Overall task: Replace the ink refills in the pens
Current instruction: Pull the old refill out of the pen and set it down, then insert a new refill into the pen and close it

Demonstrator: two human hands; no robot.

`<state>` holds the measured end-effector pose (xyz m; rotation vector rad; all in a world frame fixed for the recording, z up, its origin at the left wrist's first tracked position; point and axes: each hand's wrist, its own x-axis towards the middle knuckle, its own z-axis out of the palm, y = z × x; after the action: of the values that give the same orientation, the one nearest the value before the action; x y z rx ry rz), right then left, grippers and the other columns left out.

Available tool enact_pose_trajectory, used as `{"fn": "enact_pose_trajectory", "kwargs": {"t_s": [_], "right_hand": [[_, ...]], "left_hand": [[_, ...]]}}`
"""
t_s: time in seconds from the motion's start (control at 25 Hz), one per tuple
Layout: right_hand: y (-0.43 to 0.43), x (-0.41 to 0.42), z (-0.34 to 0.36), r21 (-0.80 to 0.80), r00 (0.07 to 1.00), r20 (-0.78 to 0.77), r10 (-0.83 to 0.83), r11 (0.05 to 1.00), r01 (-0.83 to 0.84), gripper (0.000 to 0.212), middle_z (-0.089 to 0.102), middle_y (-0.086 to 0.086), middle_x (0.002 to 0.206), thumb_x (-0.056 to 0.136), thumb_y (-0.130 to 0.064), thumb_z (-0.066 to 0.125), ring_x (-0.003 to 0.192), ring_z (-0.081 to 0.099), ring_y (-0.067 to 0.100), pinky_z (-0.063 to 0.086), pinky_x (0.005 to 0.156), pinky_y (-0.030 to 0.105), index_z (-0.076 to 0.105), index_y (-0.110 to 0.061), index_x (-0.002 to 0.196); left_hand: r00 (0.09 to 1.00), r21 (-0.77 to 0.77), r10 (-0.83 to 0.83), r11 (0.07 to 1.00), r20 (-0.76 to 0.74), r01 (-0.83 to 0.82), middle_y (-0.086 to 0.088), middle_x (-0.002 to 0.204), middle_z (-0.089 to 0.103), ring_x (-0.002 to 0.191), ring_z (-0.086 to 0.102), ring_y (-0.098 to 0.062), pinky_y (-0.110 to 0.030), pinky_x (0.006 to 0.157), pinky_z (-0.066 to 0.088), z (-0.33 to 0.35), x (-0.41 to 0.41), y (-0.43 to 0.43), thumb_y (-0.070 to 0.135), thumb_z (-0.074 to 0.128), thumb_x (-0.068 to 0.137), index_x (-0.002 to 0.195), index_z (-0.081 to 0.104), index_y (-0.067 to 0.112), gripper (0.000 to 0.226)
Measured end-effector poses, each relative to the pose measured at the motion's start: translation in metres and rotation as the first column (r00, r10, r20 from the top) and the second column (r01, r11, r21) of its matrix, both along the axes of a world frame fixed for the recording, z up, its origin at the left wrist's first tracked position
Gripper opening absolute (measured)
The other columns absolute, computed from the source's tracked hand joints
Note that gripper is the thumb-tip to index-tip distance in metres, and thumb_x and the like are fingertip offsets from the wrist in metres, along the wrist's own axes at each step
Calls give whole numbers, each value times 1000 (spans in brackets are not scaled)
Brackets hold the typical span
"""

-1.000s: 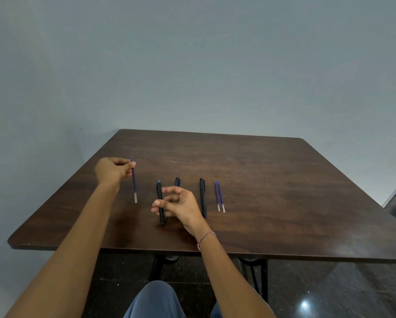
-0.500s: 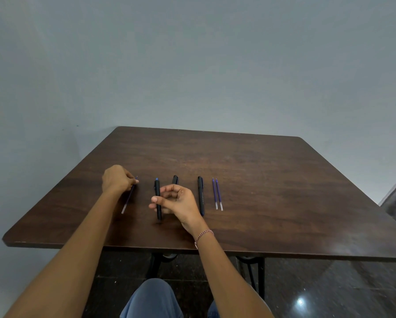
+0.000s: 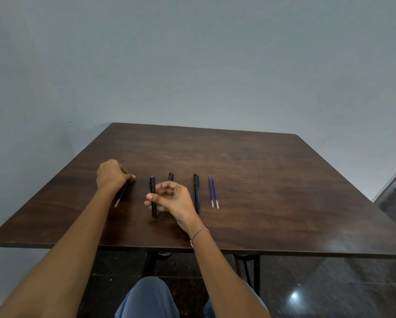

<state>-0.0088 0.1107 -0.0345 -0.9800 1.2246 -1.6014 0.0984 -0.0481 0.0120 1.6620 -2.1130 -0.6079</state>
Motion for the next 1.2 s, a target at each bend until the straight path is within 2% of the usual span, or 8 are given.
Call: {"fn": "enact_pose_trajectory", "kwargs": {"t_s": [0.2, 0.4, 0.52, 0.68, 0.84, 0.96, 1.08, 1.2], "right_hand": [[5, 3, 4, -12, 998, -36, -46, 999, 46, 26, 72, 9, 94, 73, -14, 81, 91, 71, 30, 56, 85, 51, 65, -19, 93], [14, 7, 16, -56, 956, -185, -228, 974, 222, 24, 71, 10, 94, 73, -18, 81, 91, 70, 28, 55, 72, 28, 64, -25, 88], [18, 2, 21, -77, 916, -127, -380, 925, 373, 24, 71, 10, 93, 73, -15, 82, 92, 70, 28, 57, 81, 36, 64, -23, 86], [24, -9, 34, -85, 870, -94, -484, 875, 477, 22, 72, 15, 96, 73, -18, 82, 91, 70, 28, 57, 82, 42, 63, -22, 84], [31, -20, 44, -71, 847, -78, -526, 850, 522, 21, 72, 19, 93, 75, -16, 80, 89, 70, 31, 58, 80, 43, 61, -19, 80], [39, -24, 42, -52, 824, -153, -546, 837, 545, 22, 72, 15, 89, 75, -17, 81, 83, 71, 27, 59, 73, 36, 60, -18, 81], [45, -34, 45, -44, 845, -217, -489, 870, 492, 20, 70, 11, 91, 77, -16, 79, 85, 70, 24, 59, 73, 31, 60, -20, 81], [51, -63, 53, -1, 821, -310, -479, 864, 504, 14, 67, 0, 89, 80, -21, 75, 85, 67, 14, 57, 65, 16, 64, -17, 87]], "left_hand": [[974, -203, -67, 979, -215, 23, -12, 93, 72, 91, 64, -23, -39, 82, 52, 3, 1, 15, 22, 75, 79, 93, 73, 6, 21], [834, -210, -182, 974, -520, 82, -6, 84, 73, 75, 69, -14, -34, 80, 57, 10, 2, 53, 13, 69, 84, 97, 72, 7, 15], [805, -185, -186, 978, -564, 96, -2, 78, 71, 71, 69, -11, -30, 77, 57, 9, -1, 75, 10, 67, 85, 98, 72, 8, 14], [704, -157, -292, 955, -647, 251, -2, 93, 71, 77, 66, -1, -15, 69, 56, 3, -13, 106, 4, 67, 84, 105, 70, 9, 21], [670, -291, -438, 899, -599, 327, 8, 91, 67, 81, 62, 8, -4, 70, 48, -6, -29, 132, 3, 70, 79, 108, 69, 13, 30], [657, -364, -469, 881, -590, 301, 6, 92, 65, 80, 61, 13, -6, 73, 50, -16, -40, 140, 0, 73, 75, 104, 68, 12, 32], [669, -378, -471, 878, -575, 294, -1, 95, 69, 87, 65, -2, -20, 80, 54, -23, -46, 138, 4, 73, 76, 101, 69, 13, 27], [701, -341, -418, 904, -577, 258, 2, 94, 68, 85, 65, -6, -14, 77, 50, -28, -48, 134, 12, 76, 75, 102, 69, 11, 28]]}}
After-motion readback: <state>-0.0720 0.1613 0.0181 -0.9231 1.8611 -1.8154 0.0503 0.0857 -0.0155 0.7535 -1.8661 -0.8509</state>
